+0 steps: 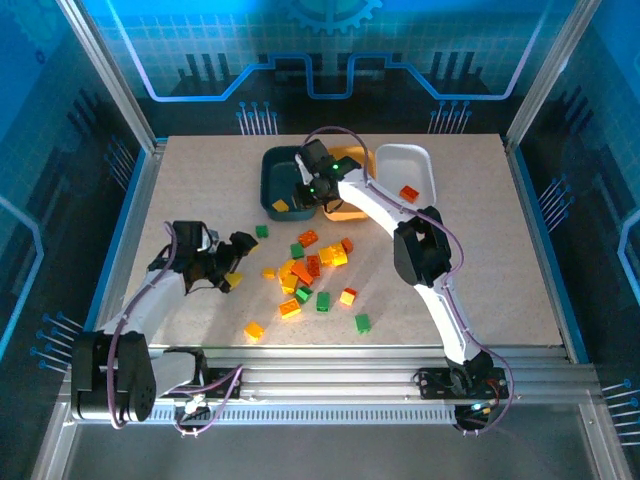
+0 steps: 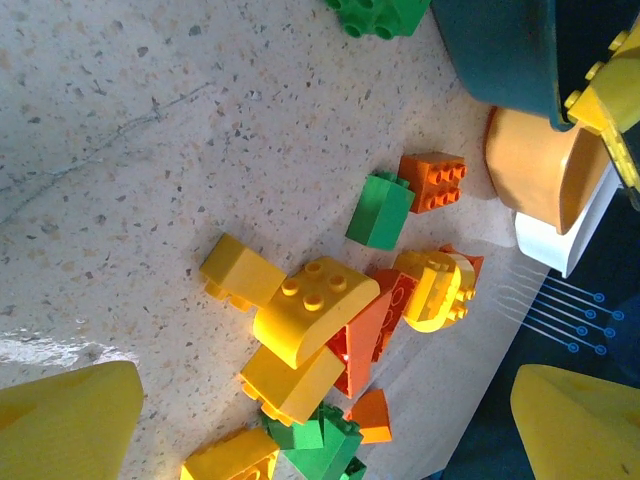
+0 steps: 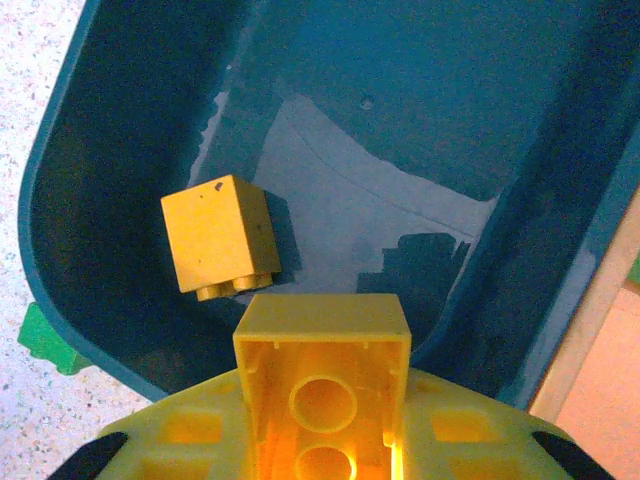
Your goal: Sort the legos into containers by color
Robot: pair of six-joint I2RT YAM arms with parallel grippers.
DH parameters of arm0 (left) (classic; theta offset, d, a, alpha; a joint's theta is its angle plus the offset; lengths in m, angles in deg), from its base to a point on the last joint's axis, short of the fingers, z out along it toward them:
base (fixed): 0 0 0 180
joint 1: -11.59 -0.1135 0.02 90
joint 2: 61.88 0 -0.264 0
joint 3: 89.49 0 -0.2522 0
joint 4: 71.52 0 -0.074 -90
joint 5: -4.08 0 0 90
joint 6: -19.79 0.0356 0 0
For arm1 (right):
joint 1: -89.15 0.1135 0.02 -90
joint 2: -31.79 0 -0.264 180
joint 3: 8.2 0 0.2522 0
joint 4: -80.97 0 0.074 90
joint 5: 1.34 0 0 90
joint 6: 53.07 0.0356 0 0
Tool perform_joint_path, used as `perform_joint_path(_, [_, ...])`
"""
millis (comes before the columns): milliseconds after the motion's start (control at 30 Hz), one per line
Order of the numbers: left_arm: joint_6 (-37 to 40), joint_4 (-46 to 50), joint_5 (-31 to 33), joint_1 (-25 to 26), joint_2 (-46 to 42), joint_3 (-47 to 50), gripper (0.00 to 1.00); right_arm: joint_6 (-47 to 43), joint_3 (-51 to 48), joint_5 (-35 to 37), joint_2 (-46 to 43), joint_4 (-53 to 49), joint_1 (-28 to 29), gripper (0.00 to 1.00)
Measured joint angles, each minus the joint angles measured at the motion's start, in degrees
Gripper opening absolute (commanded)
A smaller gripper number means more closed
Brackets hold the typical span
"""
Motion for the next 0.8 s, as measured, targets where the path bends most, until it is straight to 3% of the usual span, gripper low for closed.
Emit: perform_joint_path(800, [1.4, -2.1, -1.5, 1.6, 3.3, 0.0, 0.97, -0.8, 7.7, -1.9, 1.2, -3.4, -0.9, 0.22])
